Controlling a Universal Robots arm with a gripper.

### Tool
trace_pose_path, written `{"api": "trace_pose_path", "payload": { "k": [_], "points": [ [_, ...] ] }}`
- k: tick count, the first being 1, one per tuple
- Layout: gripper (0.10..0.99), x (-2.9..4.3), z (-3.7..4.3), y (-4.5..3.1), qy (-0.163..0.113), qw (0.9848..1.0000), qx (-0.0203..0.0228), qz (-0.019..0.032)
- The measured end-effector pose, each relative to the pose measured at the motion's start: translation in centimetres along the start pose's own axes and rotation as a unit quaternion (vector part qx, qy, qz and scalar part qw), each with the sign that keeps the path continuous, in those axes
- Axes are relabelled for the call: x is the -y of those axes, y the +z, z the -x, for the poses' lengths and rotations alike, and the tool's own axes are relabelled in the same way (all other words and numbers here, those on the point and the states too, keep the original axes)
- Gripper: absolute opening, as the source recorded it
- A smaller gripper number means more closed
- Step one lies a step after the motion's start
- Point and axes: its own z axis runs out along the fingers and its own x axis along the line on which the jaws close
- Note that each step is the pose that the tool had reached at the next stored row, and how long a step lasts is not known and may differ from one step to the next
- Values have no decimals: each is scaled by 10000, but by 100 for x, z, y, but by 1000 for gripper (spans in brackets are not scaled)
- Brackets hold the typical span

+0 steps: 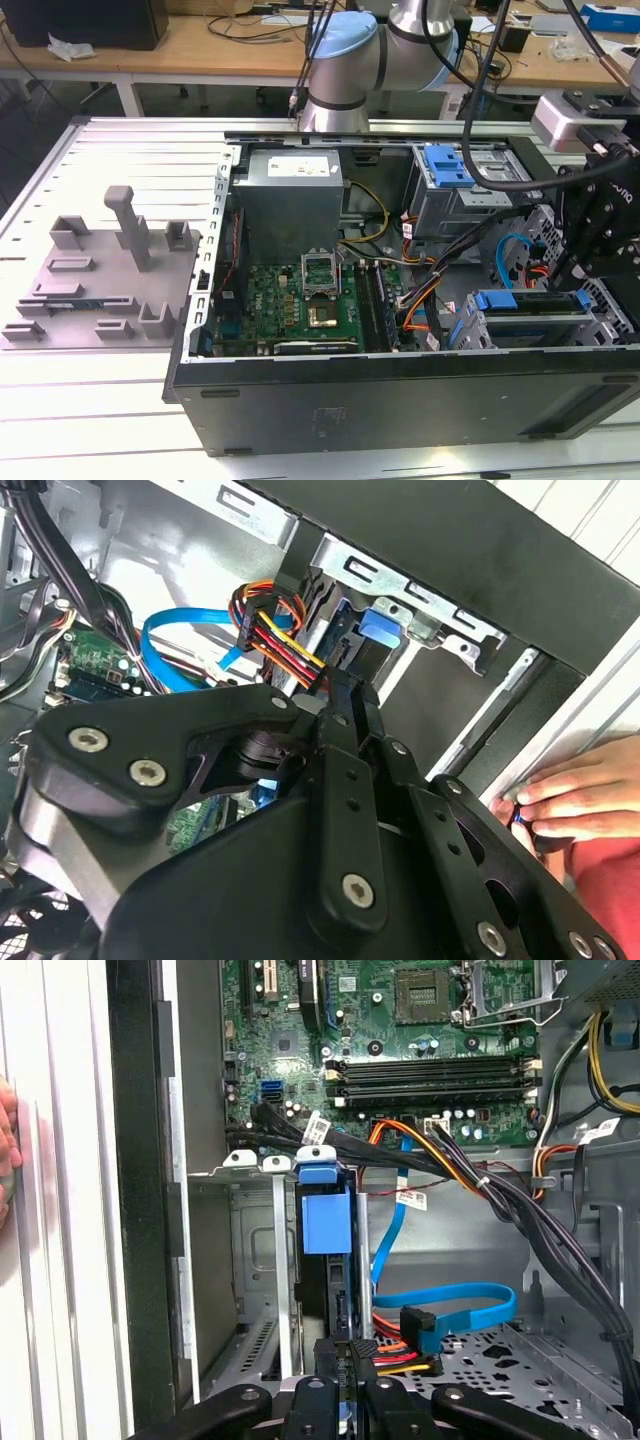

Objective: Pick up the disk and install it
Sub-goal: 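Insert the first disk wire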

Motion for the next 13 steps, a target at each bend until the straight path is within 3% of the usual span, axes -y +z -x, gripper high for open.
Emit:
{"api": "trace_pose_path", "payload": {
  "k": [13],
  "points": [
    [169,-1,24,11,-276,9996,4,-19]
  ]
}}
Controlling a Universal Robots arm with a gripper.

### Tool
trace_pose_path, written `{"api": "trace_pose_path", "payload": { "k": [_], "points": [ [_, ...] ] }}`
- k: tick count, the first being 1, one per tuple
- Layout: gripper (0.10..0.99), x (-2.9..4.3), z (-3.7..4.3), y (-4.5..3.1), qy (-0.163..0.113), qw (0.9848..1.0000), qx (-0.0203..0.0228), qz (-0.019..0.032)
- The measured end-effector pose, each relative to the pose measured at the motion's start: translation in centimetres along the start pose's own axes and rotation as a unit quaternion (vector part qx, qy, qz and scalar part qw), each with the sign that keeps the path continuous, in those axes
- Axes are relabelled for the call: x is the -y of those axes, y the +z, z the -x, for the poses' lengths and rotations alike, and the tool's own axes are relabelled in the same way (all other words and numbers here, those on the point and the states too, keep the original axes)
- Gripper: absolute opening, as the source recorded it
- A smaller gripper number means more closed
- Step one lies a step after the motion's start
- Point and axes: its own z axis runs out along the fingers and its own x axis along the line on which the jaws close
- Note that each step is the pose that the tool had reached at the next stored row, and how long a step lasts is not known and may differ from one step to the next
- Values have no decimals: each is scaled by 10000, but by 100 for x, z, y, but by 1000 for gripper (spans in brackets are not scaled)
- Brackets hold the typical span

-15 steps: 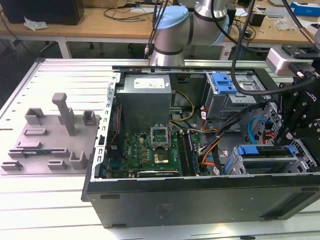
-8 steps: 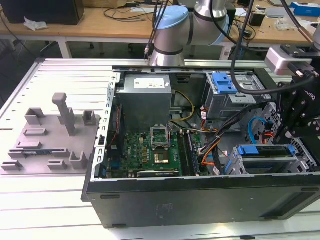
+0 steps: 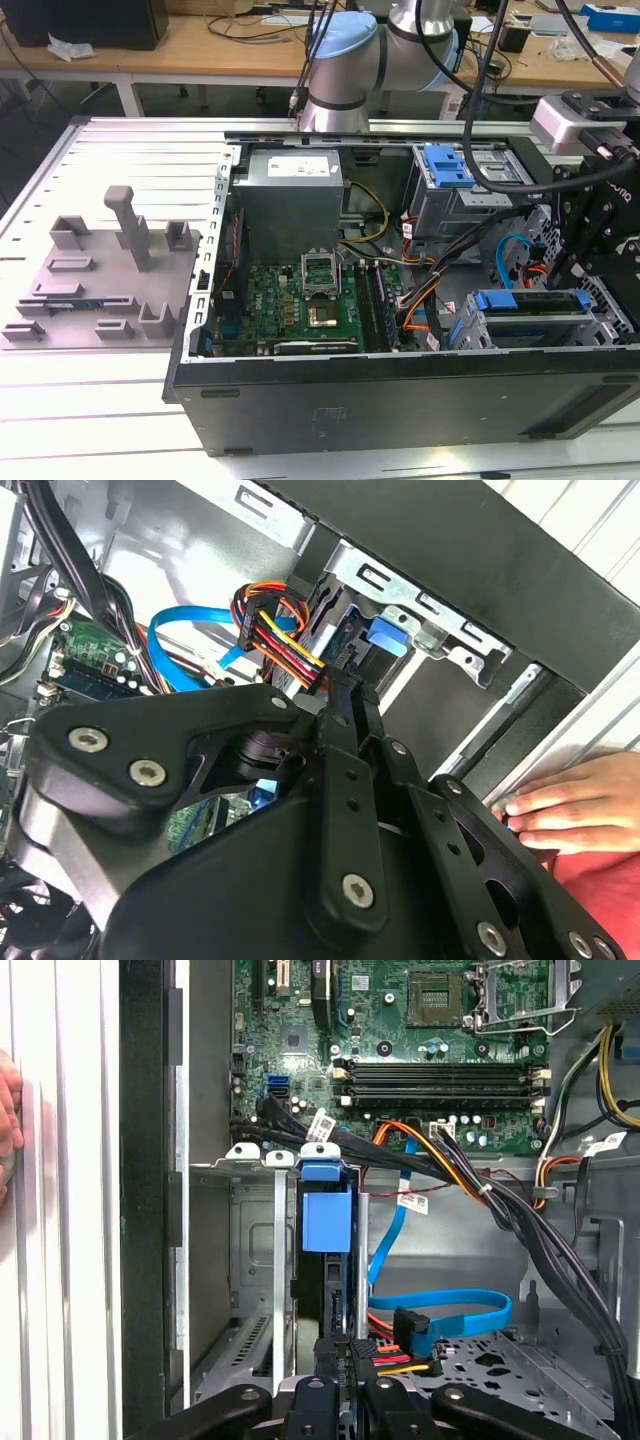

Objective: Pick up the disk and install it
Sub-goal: 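Insert the first disk wire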

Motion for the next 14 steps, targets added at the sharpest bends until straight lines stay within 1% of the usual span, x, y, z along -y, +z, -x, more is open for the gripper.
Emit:
{"api": "trace_pose_path", "payload": {
  "k": [14],
  "points": [
    [169,0,2,31,0,10000,0,0]
  ]
}}
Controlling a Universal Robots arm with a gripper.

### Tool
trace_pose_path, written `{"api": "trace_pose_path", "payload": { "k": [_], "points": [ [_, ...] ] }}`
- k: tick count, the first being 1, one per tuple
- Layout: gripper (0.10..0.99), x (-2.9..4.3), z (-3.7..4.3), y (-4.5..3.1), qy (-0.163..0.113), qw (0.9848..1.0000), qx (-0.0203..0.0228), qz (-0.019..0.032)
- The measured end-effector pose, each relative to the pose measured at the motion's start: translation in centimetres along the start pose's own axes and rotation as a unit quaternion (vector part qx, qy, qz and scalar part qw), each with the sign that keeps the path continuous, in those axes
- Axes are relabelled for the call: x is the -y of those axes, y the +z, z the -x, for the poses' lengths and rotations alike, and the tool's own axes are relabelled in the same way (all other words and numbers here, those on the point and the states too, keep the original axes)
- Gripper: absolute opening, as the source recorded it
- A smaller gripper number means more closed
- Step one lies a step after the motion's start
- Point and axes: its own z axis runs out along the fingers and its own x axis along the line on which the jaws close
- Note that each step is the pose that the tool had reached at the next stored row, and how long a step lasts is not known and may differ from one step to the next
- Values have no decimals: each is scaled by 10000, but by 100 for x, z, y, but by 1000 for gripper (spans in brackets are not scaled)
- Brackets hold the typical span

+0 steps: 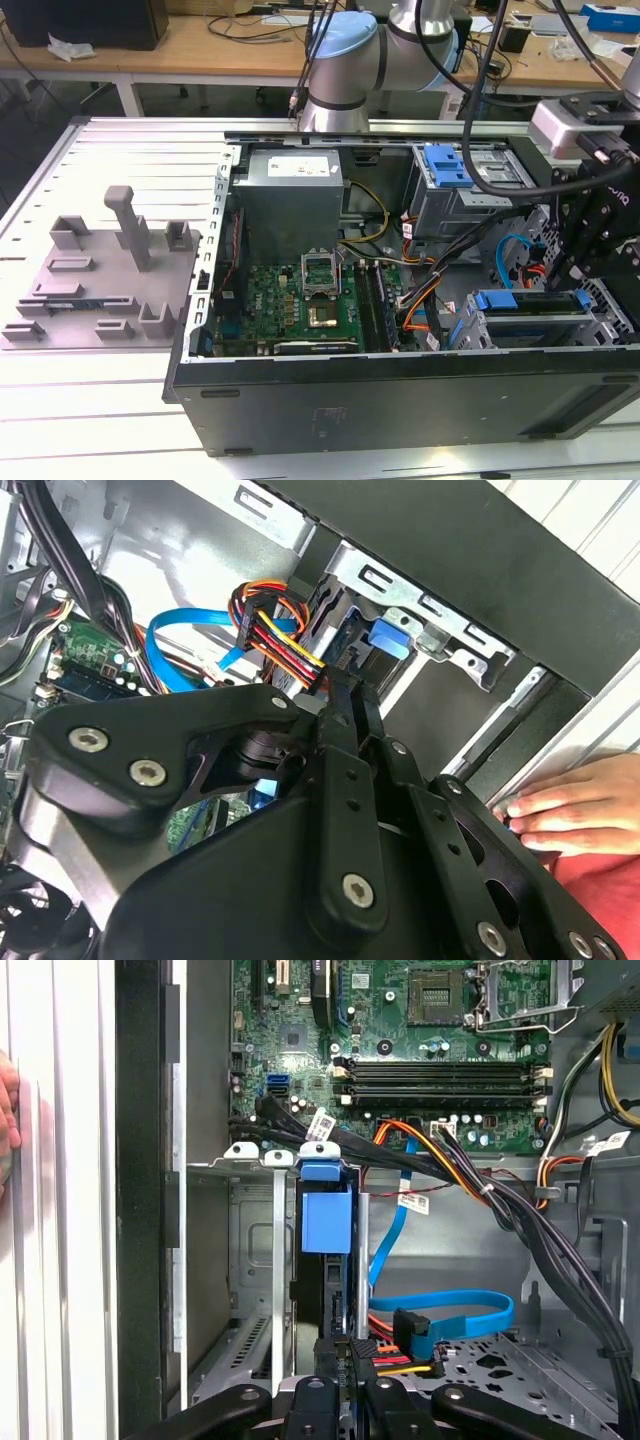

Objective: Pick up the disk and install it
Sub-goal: 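Insert the first disk wire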

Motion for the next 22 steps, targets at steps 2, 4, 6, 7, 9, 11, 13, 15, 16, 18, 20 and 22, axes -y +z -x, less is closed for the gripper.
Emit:
{"api": "trace_pose_path", "payload": {
  "k": [2,4,6,7,9,11,13,15,16,18,20,22],
  "points": [
    [169,0,0,4,0,10000,0,0],
    [169,0,0,8,0,10000,0,0],
    [169,0,-1,11,0,10000,1,0],
    [169,0,-3,14,0,10000,2,0],
    [169,0,-4,16,0,10000,0,0],
    [169,-1,-5,20,2,10000,0,0],
    [169,-1,-5,22,13,10000,0,1],
    [169,-1,-5,22,56,10000,-1,4],
    [169,-1,-5,22,86,10000,-1,5],
    [169,-1,-5,22,123,9999,-2,8],
    [169,-1,-5,23,135,9999,-2,9],
    [169,-1,-5,24,135,9999,-2,9]
  ]
}}
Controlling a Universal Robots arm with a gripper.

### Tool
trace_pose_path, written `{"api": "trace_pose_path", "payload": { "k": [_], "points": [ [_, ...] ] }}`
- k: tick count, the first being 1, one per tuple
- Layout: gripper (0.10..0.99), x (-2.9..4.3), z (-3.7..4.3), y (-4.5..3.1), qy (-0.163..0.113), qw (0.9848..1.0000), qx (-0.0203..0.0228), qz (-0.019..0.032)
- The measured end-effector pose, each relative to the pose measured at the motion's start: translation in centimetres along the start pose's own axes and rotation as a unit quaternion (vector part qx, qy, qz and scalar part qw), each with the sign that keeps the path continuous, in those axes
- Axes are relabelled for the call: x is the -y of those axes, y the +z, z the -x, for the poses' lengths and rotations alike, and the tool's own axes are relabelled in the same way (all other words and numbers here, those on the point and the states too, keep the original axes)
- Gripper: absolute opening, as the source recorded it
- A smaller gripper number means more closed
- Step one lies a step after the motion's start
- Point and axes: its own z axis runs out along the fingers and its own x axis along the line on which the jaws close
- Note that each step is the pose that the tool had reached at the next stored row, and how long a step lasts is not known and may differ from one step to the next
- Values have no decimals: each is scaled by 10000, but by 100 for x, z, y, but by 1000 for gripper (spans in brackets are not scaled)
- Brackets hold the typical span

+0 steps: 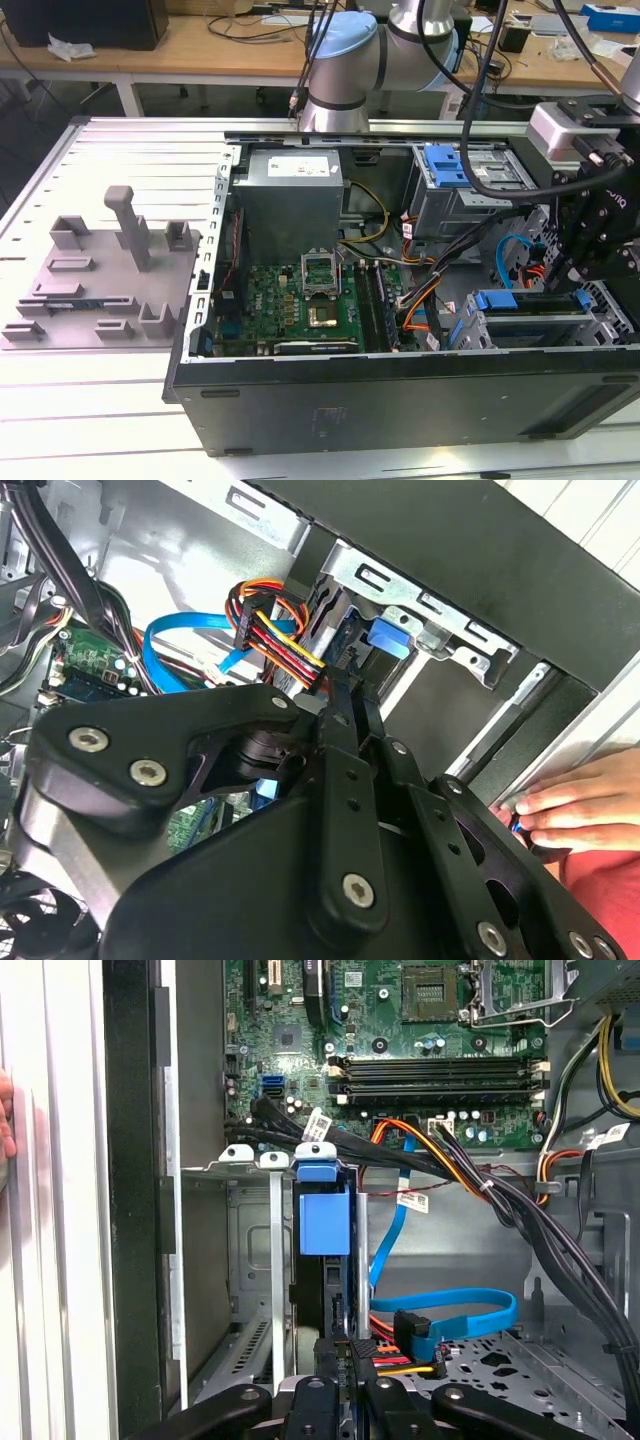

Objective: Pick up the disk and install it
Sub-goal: 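Insert the first disk wire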

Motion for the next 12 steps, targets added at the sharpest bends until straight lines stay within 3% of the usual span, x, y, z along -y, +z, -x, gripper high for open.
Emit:
{"api": "trace_pose_path", "payload": {
  "k": [12],
  "points": [
    [169,-1,1,23,2,10000,0,0]
  ]
}}
